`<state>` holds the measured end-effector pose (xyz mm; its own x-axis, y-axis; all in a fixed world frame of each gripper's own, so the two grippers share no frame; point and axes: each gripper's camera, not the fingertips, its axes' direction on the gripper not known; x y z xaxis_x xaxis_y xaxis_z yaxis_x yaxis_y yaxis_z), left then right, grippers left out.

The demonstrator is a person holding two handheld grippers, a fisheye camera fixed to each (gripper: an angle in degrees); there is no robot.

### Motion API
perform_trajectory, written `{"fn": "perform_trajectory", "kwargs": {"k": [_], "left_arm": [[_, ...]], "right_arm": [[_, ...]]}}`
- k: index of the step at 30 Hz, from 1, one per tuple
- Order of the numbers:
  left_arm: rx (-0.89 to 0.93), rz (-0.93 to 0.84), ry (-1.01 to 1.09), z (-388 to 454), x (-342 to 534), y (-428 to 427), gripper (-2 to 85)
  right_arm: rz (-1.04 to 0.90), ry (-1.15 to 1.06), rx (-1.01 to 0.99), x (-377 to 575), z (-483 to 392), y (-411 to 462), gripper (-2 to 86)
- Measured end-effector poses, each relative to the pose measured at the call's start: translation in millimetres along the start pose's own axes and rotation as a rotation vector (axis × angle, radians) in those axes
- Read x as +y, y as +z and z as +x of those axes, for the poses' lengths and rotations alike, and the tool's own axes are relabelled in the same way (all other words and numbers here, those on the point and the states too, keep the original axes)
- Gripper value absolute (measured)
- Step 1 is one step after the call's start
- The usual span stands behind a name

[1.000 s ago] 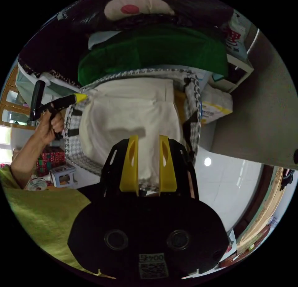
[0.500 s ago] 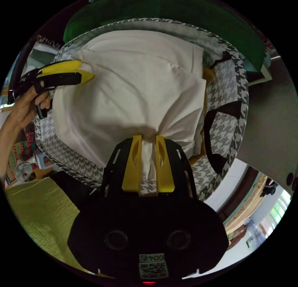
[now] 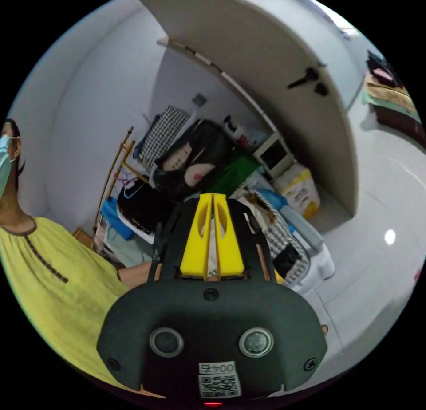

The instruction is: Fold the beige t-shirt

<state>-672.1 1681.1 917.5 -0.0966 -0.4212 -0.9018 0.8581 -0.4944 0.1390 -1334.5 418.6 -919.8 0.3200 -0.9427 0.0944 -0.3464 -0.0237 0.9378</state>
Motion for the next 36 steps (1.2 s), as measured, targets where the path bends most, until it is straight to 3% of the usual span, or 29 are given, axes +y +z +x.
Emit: {"fn": "perform_trajectory", "kwargs": {"k": [2,8,14,17,24,29,36], "left_arm": [[0.054,-0.034,0.110,47,-1,7,2.7],[0.334,-0.304,0.505,254,21,92,0.5],[0.587,-0.542,0.726,474,132,173,0.2],[0.687,-0.680,0.785,570,203,204,0.2],[0.766,-0.819,0.982,739,315,228,0.1],[0.711,-0.847,1.040,807,330,262,0.3],[0.837,-0.853,1.092,939,353,345,2.1]], "right_arm": [[0.145,0.088,0.083,51,14,-154,-0.6],[0.446,0.333,0.393,232,31,-500,-0.7],[0.598,0.529,0.688,423,39,-766,-0.7],[0.666,0.594,0.740,497,50,-878,-0.7],[0.660,0.678,0.809,573,108,-1073,-0.7],[0.599,0.737,0.887,579,182,-1185,-0.5],[0.517,0.776,0.935,578,262,-1306,3.3]]}}
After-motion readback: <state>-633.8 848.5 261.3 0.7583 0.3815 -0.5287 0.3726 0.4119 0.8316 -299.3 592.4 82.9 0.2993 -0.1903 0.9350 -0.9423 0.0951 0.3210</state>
